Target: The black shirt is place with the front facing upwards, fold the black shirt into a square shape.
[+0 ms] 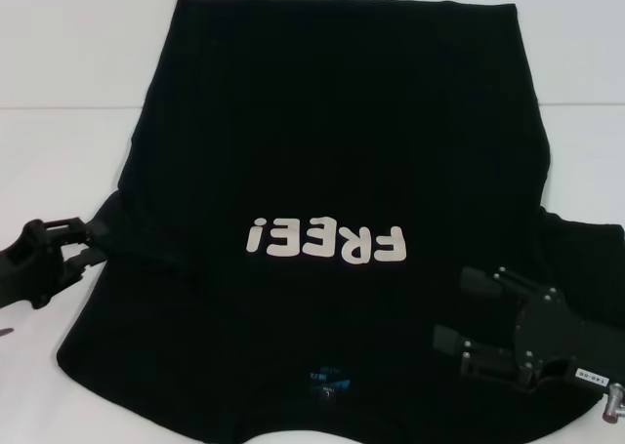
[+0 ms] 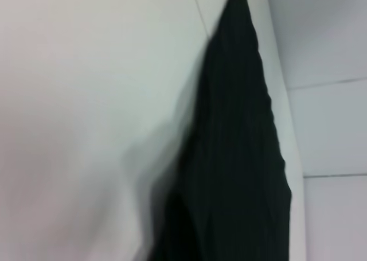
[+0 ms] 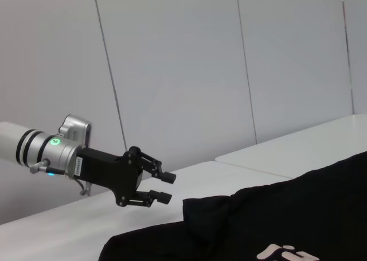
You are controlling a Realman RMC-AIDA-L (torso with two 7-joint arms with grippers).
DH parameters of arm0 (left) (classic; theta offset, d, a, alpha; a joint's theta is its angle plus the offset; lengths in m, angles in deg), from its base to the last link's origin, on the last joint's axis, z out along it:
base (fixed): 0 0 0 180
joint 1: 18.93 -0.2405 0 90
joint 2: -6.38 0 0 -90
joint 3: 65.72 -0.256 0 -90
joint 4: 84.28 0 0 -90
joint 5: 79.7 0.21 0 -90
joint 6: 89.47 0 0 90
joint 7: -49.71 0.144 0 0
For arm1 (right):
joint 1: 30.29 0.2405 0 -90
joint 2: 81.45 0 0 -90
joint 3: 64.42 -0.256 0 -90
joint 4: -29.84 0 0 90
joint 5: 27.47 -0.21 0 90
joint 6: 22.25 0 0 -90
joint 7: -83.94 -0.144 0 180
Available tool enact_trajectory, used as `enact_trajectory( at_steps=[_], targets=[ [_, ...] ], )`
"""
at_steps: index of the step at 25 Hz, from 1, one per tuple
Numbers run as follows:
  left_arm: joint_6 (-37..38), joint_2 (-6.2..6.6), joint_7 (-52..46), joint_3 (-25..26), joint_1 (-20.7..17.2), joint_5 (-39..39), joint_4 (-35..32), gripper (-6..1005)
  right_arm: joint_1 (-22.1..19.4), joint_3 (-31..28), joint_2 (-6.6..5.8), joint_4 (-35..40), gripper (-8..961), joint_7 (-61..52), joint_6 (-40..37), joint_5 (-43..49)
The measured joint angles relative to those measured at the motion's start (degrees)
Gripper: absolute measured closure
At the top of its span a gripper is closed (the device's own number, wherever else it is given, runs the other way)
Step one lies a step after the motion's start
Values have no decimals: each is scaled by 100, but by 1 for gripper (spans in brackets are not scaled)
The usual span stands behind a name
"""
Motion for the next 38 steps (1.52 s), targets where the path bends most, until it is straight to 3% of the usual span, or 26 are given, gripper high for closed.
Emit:
enact_trajectory(
  at_steps=[6,11,23,38],
  targets=[
    [-458,-97,156,-79,47,26,23,614,19,14,0,0,38,-11,0,0],
    [-667,-171,192,-119,124,31,23,436,-4,6,0,0,38,-9,0,1],
    [-954,-288,215,-139,233,17,19,435,-20,17,0,0,38,-5,-1,1],
    [-1425,-398,425,-117,684,-16,13,435,-38,46,-9,-52,38,-22,-19,1]
  ],
)
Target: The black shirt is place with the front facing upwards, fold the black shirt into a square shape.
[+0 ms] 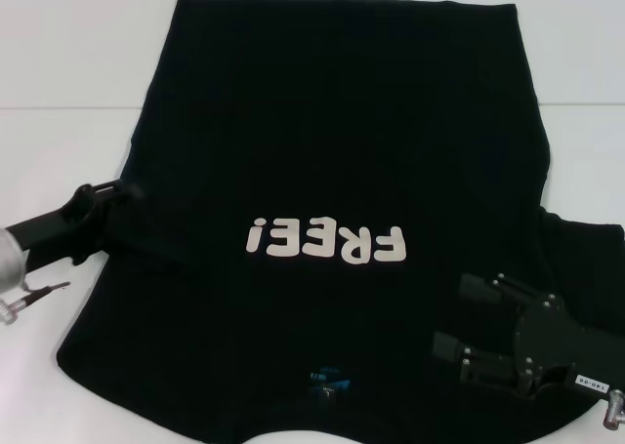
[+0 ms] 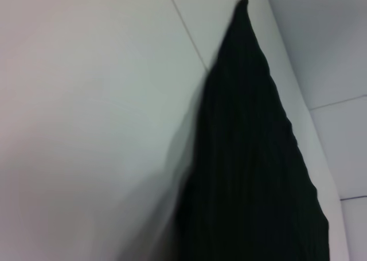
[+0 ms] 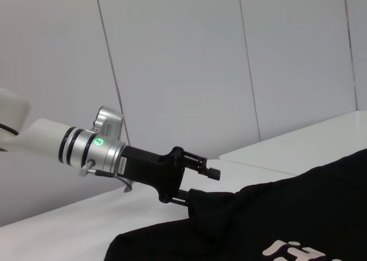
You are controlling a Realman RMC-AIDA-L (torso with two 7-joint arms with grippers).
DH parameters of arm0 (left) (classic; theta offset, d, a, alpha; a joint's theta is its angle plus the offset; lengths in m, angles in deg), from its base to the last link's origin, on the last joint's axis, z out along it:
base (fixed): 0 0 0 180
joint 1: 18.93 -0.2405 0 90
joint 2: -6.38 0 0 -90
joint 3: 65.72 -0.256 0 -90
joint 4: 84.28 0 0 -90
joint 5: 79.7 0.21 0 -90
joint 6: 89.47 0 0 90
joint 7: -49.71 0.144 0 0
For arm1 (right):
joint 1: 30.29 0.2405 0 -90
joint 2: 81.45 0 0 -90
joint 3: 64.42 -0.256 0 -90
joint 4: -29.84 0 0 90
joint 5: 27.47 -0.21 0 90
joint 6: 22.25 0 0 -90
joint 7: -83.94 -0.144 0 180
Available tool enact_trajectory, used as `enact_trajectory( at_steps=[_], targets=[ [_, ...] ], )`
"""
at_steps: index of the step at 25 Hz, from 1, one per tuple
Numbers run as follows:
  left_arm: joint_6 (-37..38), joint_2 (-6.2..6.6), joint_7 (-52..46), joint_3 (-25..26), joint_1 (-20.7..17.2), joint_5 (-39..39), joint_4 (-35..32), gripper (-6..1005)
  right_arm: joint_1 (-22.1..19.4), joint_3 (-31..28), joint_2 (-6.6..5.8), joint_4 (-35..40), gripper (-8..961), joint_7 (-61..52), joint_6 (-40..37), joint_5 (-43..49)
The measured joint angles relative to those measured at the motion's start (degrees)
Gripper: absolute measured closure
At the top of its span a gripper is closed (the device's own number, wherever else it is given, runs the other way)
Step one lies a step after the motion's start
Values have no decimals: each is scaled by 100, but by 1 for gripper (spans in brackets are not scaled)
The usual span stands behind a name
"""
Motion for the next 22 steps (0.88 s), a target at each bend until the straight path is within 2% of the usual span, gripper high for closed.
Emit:
enact_trajectory(
  at_steps=[11,17,21,22],
  targets=[
    [36,-185,116,-20,548,-10,-17,434,0,-3,9,0,39,15,-11,0],
    [-70,-296,266,25,719,-62,0,434,23,-14,10,0,38,28,-6,0],
    [-202,-412,477,-1,796,-340,12,434,40,-8,9,0,38,30,-1,0],
    [-275,-484,565,-6,842,-391,14,433,45,-9,9,0,38,30,-1,0]
  ],
)
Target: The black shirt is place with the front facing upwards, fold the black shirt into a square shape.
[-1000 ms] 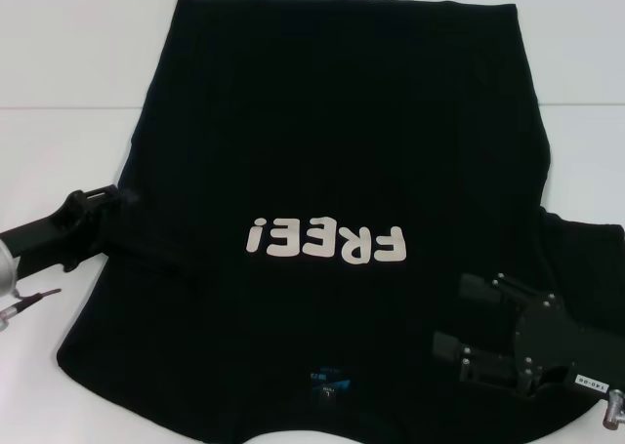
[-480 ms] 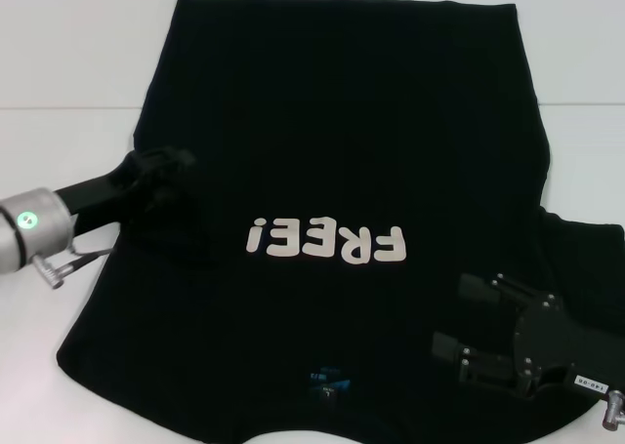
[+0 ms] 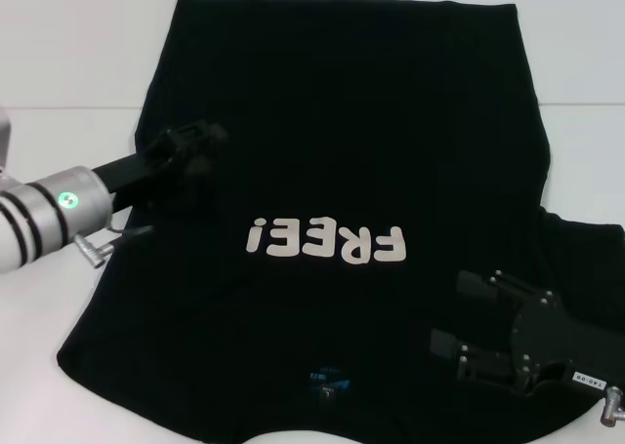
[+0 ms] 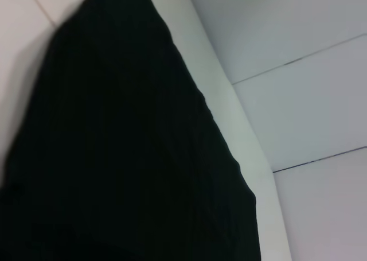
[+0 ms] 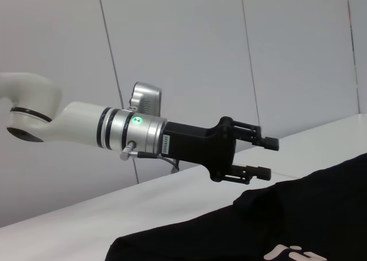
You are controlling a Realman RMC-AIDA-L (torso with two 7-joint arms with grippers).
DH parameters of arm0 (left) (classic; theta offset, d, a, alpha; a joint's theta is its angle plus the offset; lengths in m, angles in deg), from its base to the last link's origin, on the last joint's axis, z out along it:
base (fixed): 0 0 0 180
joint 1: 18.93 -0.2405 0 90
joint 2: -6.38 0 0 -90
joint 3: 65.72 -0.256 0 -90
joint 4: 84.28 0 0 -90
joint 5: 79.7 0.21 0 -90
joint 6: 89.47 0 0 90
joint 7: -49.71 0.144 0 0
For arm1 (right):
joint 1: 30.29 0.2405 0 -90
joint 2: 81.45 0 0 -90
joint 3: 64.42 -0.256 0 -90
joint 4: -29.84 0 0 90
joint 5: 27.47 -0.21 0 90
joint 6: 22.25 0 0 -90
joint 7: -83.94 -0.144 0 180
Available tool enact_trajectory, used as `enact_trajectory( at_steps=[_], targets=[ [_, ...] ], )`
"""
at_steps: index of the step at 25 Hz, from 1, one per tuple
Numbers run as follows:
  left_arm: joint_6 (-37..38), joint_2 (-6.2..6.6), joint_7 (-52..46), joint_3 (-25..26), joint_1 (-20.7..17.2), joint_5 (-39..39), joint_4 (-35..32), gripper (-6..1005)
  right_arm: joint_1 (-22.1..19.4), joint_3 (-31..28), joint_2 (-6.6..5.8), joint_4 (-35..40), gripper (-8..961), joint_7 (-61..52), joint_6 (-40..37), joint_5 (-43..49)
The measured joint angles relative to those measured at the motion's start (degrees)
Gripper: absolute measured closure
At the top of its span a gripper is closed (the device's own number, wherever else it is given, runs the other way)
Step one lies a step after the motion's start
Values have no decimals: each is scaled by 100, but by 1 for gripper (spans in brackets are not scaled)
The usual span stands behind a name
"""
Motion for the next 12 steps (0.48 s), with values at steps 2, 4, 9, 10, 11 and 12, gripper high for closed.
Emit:
enact_trajectory(
  at_steps=[2,4,9,10,11,12],
  targets=[
    [-18,-37,41,-1,16,-2,1,433,0,-1,0,0,38,0,0,0],
    [2,-66,92,-2,29,-3,2,433,3,-11,0,0,38,0,-2,0],
    [1054,-15,928,-7,-83,-137,-52,433,-39,-41,-3,0,38,0,3,-57],
    [1383,18,1161,-19,-132,-130,-85,433,-57,-44,-6,0,38,0,6,-97],
    [1718,57,1406,-41,-186,-104,-123,433,-86,-46,-7,1,39,0,7,-163],
    [2031,102,1655,-77,-249,-77,-156,433,-106,-48,-8,2,39,0,8,-210]
  ],
)
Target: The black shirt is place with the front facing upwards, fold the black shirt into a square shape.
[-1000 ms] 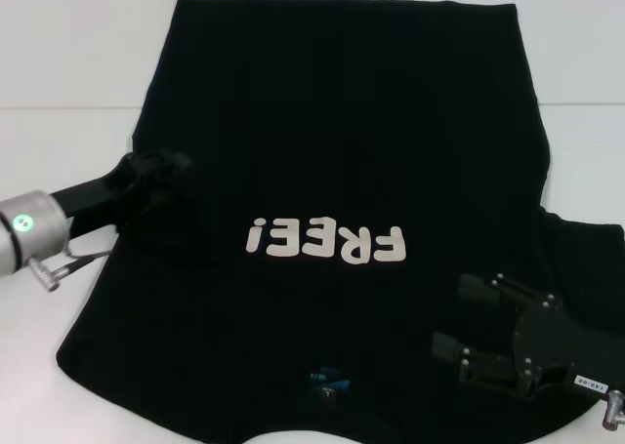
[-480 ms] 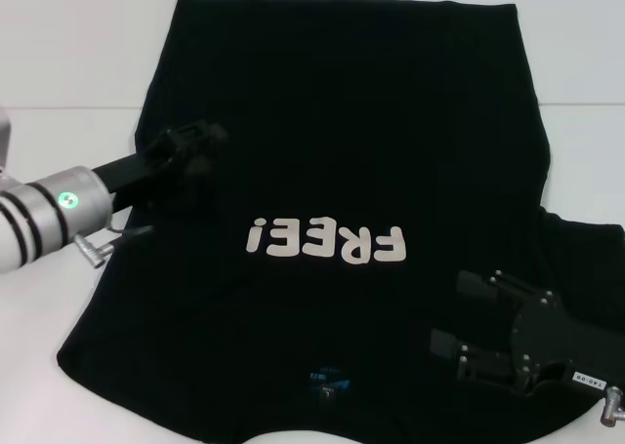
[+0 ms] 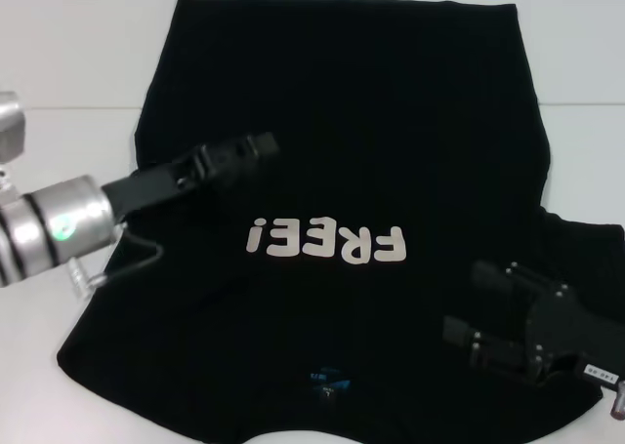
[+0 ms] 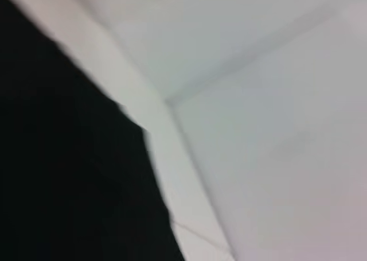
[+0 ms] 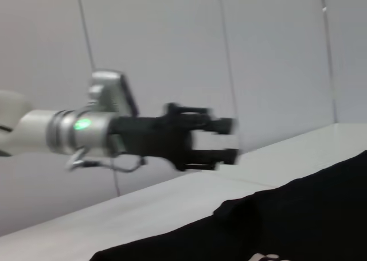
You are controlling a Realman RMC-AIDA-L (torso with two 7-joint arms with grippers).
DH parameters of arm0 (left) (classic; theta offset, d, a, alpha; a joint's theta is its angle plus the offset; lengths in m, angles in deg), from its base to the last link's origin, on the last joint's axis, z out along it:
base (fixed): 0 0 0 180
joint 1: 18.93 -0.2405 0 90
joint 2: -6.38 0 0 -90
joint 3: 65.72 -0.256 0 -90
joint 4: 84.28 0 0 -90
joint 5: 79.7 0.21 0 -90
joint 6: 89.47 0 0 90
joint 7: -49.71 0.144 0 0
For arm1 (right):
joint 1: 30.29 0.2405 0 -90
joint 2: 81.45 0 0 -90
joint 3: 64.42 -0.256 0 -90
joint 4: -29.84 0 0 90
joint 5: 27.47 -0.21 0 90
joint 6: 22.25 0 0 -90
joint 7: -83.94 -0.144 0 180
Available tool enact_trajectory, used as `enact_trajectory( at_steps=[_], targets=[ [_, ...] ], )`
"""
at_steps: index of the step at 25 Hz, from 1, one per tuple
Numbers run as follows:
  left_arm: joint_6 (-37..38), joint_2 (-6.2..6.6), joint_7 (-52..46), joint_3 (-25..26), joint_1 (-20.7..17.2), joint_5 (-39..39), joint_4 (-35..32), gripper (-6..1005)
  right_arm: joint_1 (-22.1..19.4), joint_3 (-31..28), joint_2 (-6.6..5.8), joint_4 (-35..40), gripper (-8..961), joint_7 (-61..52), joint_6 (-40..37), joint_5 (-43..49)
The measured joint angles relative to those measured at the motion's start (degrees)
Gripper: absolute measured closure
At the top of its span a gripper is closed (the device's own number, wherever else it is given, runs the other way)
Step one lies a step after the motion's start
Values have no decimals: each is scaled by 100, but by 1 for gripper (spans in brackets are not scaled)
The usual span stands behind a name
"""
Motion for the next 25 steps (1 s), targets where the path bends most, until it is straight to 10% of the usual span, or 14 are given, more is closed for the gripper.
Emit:
enact_trajectory(
  at_steps=[6,13,25],
  targets=[
    [1516,203,1766,-577,-537,36,-254,433,-187,-100,-25,63,39,0,20,-362],
    [1841,126,3724,-1171,-1332,128,-803,432,-494,-776,-39,403,39,-493,161,-427],
    [1981,-70,4933,-1283,-1774,222,-1463,403,-508,-773,-226,3651,38,-6447,-212,1565]
  ],
)
